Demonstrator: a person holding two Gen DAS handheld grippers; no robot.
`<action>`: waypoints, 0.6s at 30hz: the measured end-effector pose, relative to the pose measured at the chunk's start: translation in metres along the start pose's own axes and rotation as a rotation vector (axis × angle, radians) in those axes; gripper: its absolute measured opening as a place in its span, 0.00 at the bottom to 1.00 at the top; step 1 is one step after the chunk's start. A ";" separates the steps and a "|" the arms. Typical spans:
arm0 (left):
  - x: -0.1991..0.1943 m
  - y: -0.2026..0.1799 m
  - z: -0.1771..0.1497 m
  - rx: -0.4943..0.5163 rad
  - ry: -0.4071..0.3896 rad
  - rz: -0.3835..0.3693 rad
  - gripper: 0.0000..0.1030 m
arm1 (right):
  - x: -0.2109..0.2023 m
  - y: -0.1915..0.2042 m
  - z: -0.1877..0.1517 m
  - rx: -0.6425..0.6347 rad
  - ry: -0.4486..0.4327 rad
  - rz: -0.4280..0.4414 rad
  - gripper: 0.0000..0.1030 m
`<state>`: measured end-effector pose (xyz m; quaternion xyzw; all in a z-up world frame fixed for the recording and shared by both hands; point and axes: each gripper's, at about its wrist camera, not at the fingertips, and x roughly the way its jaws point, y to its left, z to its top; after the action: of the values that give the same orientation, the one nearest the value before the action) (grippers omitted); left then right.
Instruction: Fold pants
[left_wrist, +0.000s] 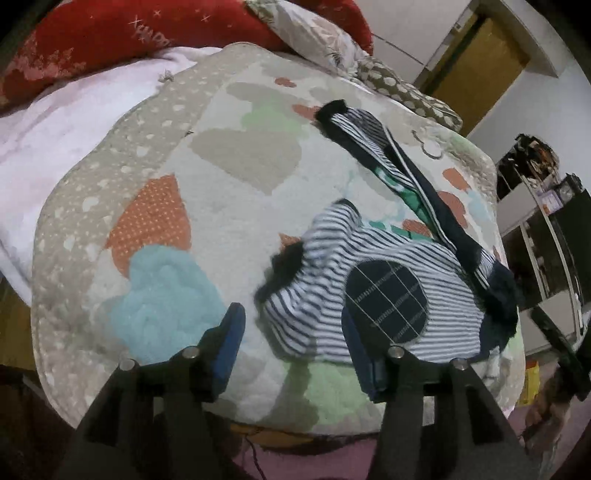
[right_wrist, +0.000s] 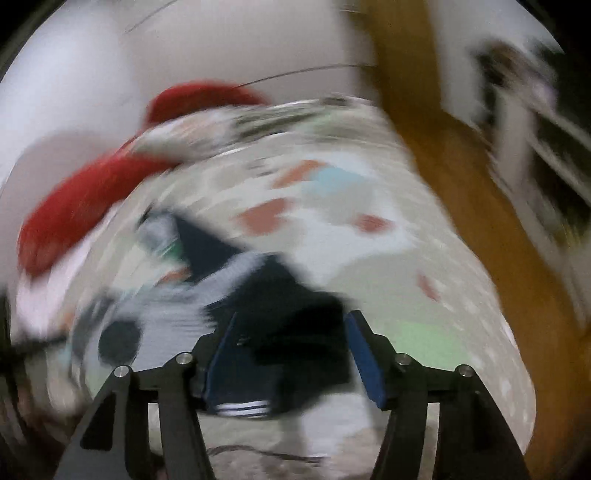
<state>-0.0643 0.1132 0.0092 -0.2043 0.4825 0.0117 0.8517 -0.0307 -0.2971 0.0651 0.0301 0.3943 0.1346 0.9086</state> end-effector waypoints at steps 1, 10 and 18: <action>0.001 -0.003 -0.003 0.007 0.007 -0.010 0.52 | 0.006 0.016 0.001 -0.063 0.014 0.013 0.62; 0.000 -0.008 -0.011 0.060 0.001 -0.009 0.53 | 0.099 0.103 -0.013 -0.603 0.169 -0.195 0.05; 0.008 -0.010 0.003 0.034 0.004 -0.019 0.53 | 0.071 0.019 0.067 -0.231 0.076 -0.131 0.05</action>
<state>-0.0555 0.1043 0.0076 -0.1943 0.4823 -0.0050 0.8542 0.0603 -0.2567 0.0638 -0.1057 0.4116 0.1205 0.8972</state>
